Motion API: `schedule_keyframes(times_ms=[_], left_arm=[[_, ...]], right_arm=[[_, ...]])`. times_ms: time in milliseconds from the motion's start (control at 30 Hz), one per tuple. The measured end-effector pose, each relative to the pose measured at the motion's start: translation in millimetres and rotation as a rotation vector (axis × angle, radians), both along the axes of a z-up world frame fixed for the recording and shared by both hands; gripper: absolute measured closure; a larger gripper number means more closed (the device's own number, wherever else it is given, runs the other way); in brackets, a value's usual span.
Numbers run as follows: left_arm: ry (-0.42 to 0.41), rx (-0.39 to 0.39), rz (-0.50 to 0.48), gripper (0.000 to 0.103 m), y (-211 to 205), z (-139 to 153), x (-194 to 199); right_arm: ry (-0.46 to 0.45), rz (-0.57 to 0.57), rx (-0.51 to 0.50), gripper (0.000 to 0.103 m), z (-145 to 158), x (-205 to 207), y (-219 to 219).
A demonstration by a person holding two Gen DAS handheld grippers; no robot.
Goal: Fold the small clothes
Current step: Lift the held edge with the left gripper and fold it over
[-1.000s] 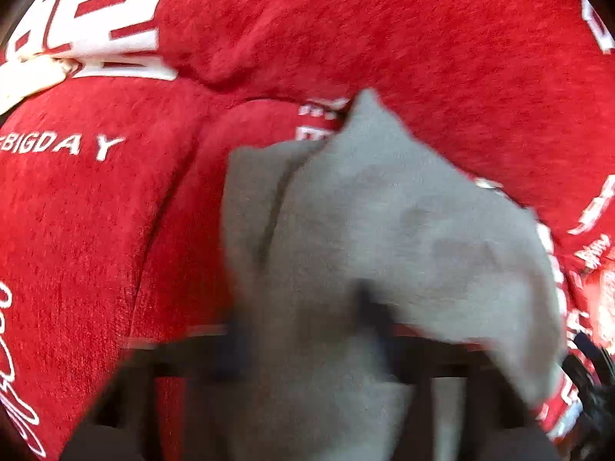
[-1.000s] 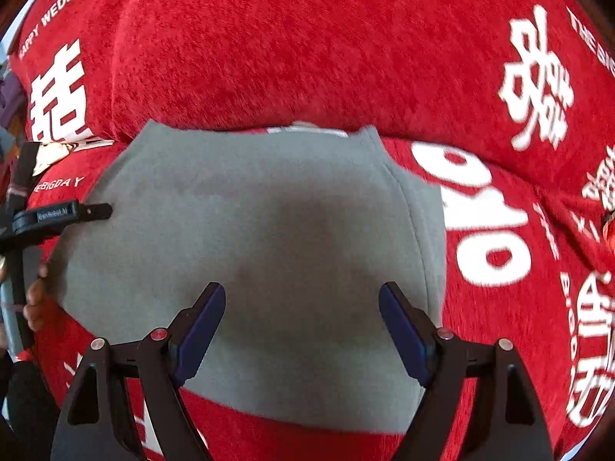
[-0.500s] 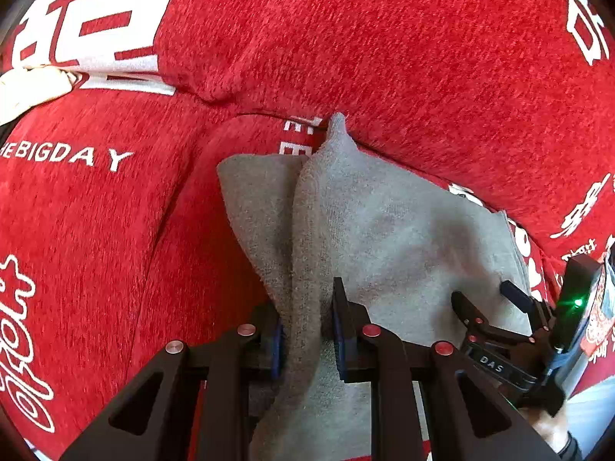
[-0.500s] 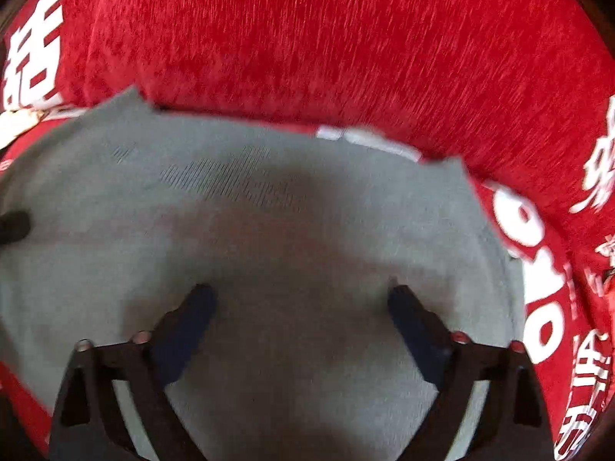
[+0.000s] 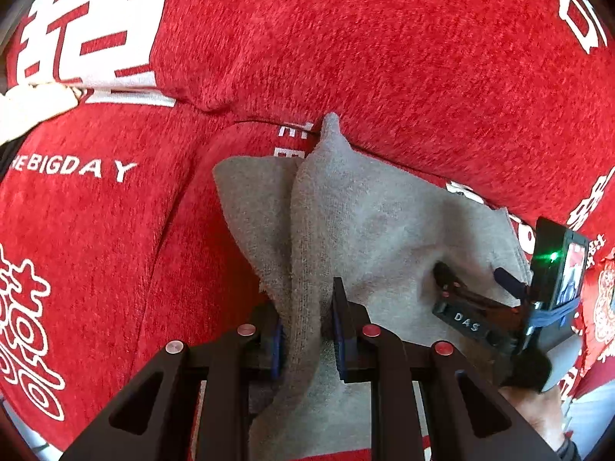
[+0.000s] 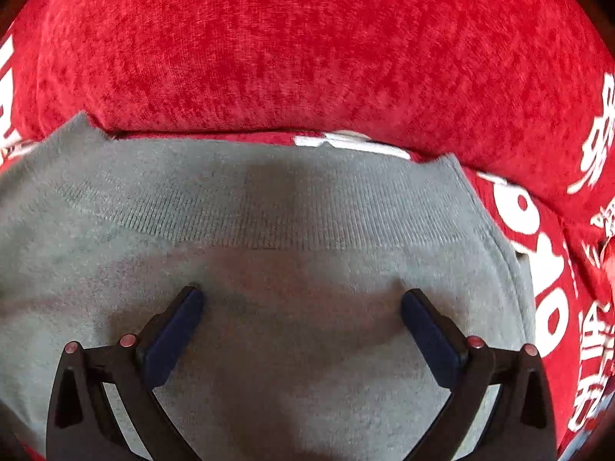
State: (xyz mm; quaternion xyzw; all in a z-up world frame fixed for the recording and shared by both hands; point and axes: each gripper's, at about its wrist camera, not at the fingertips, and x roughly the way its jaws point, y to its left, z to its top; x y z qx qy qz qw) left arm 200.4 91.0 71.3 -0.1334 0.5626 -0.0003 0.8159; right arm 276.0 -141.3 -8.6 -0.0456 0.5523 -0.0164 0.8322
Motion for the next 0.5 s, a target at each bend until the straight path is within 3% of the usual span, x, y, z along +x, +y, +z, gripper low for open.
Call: schedule_keyframes(times_ms=[167, 233, 267, 300, 367, 433, 500], left_arm=[[0.011, 0.047, -0.007, 0.082, -11.0, 2.7, 1.2], [0.028, 0.065, -0.003, 0.082, -16.9, 2.1, 2.9], [0.034, 0.074, -0.002, 0.082, -19.6, 2.8, 3.7], [0.039, 0.086, -0.003, 0.082, -23.2, 4.9, 4.2], [0.04, 0.099, -0.008, 0.082, -29.1, 10.9, 4.5], [0.049, 0.106, -0.008, 0.082, -35.7, 19.1, 5.1], [0.051, 0.109, -0.01, 0.083, -46.6, 32.2, 6.0]], right_arm=[[-0.026, -0.081, 0.097, 0.0, 18.2, -29.7, -28.7], [-0.015, -0.047, 0.03, 0.0, 2.5, -41.1, -19.3], [-0.084, 0.005, -0.027, 0.0, 4.4, -47.2, -11.0], [-0.083, 0.034, -0.059, 0.0, 6.1, -48.2, -7.5], [-0.056, 0.019, -0.018, 0.0, 15.1, -49.0, -15.8], [-0.1, 0.002, 0.052, 0.0, 32.8, -61.7, -38.2], [-0.13, -0.002, 0.046, 0.0, 44.2, -77.0, -60.1]])
